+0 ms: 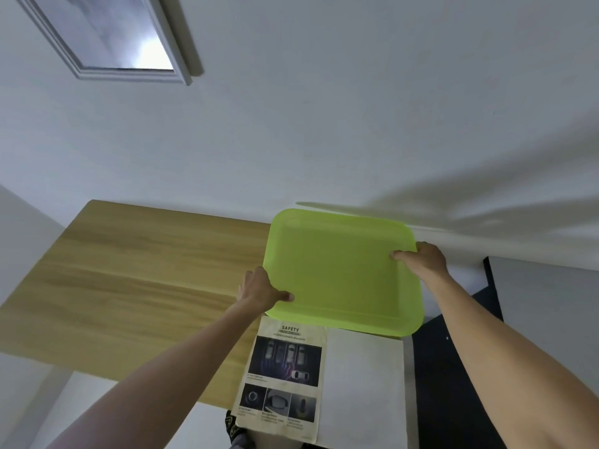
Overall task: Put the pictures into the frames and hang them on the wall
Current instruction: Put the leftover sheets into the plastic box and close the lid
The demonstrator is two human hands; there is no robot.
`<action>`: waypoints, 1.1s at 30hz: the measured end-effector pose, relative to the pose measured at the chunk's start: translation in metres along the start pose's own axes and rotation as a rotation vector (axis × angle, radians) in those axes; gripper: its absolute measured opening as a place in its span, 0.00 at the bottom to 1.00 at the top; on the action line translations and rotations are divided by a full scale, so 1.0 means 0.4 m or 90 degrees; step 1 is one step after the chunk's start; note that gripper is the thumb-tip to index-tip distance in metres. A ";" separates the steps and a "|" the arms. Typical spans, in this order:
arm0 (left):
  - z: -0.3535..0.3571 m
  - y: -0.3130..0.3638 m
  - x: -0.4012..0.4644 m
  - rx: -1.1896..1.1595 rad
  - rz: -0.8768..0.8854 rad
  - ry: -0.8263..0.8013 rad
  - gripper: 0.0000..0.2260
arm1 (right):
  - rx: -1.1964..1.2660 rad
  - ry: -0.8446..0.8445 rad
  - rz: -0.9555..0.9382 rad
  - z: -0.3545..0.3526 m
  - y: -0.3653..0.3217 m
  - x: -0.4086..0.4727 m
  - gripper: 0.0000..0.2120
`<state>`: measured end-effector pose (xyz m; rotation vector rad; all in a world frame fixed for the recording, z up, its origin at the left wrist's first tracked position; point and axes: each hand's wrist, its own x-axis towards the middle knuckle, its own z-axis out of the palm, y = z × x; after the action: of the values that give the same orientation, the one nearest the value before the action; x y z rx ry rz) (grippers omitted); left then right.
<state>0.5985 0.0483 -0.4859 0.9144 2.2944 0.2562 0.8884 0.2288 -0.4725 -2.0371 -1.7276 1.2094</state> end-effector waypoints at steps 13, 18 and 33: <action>-0.097 -0.078 -0.013 -0.099 0.003 -0.040 0.35 | 0.081 -0.190 -0.045 0.001 -0.004 -0.079 0.39; -0.158 -0.165 0.001 -0.116 0.014 -0.021 0.40 | 0.104 -0.130 -0.059 0.079 -0.037 -0.146 0.42; -0.448 -0.572 0.132 -0.199 -0.053 0.026 0.50 | 0.065 -0.191 -0.074 0.495 -0.346 -0.280 0.35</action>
<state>0.3310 -0.0752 -0.4647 0.6592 2.2402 0.5832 0.6542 0.1024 -0.4632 -1.7434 -1.8377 1.5933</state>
